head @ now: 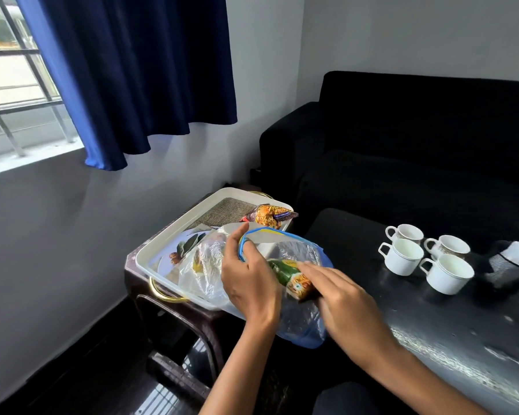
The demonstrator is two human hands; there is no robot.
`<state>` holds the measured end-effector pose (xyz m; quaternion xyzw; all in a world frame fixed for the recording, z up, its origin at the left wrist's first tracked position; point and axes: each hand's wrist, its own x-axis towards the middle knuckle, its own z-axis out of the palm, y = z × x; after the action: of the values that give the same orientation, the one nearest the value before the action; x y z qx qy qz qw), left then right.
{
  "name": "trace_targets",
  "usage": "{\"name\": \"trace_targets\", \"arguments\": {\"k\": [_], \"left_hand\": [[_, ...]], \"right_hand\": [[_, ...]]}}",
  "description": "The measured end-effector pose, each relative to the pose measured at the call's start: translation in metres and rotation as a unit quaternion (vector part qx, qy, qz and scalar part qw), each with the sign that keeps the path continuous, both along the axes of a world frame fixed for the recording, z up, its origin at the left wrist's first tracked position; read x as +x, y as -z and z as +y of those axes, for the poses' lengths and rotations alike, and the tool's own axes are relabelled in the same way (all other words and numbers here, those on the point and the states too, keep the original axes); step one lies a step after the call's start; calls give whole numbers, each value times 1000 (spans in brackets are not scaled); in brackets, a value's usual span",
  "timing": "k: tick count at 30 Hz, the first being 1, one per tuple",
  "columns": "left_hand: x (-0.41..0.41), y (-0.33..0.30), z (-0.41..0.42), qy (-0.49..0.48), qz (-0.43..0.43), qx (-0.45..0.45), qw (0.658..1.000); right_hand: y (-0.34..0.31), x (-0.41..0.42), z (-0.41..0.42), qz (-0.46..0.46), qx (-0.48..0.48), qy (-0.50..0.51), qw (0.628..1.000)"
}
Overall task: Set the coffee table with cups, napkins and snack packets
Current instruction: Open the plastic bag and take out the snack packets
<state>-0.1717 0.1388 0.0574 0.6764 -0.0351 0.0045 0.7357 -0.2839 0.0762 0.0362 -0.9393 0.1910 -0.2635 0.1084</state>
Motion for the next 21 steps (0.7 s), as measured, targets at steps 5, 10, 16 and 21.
{"name": "trace_targets", "arguments": {"k": [5,10,16,21], "left_hand": [[-2,1,0,2,-4,17,1000],[0,5,-2,14,9,40,999],[3,1,-1,-42,53,-73,995],[14,-7,4,-153,75,-186,968]], "right_hand": [[-23,-51,-10,-51,-96,-54,993],[-39,-76,-26,-93,-132,-70,984],[-66,-61,-46,-215,-105,-52,970],[-61,-11,-80,-202,-55,-35,977]]}}
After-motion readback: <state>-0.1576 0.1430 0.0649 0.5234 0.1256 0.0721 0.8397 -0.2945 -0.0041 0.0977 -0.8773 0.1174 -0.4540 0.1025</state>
